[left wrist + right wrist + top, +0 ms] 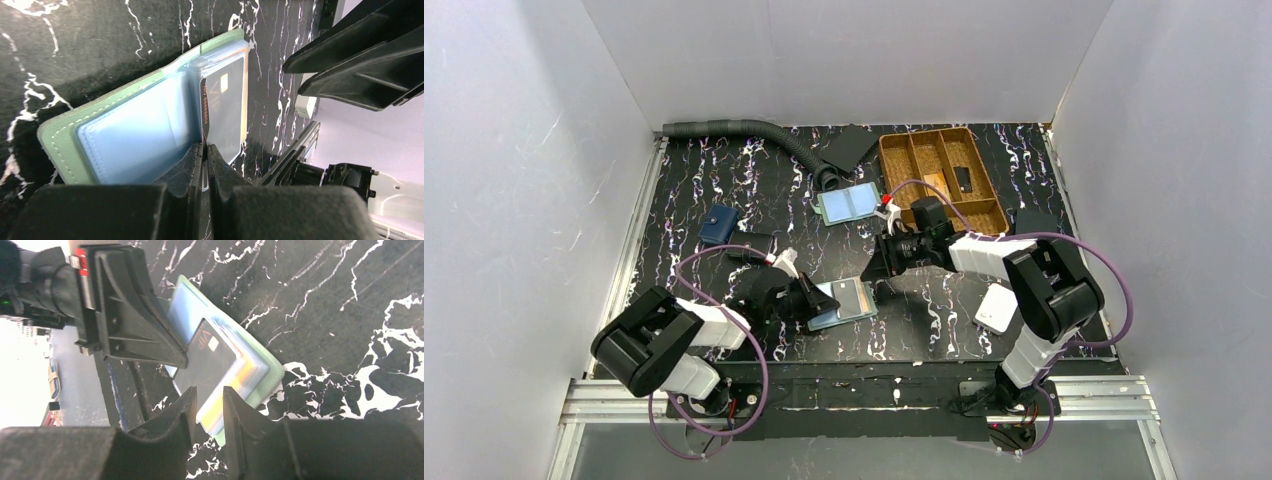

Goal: Take the credit cards out of the card holder
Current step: Remove the credit card from the card holder.

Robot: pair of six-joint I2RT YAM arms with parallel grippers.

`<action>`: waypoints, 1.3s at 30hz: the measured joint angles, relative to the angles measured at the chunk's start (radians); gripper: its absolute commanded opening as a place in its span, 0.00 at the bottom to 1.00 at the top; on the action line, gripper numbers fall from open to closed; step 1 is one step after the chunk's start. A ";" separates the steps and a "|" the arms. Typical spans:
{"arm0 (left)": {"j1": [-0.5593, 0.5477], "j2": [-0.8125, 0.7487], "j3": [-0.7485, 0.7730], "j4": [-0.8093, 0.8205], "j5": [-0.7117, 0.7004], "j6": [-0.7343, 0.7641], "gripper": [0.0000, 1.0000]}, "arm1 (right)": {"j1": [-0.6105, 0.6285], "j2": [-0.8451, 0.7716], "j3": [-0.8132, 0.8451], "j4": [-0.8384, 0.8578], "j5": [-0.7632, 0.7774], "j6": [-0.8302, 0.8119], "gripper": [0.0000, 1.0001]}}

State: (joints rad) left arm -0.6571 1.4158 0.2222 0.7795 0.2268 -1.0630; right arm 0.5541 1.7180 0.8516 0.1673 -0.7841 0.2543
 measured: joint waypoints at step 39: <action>0.003 0.135 0.016 0.134 0.093 -0.039 0.00 | 0.045 0.047 -0.003 -0.016 0.069 0.027 0.18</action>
State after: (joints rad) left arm -0.6540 1.5505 0.2379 0.9131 0.3195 -1.1019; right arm 0.5987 1.7653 0.8482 0.1516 -0.7147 0.2813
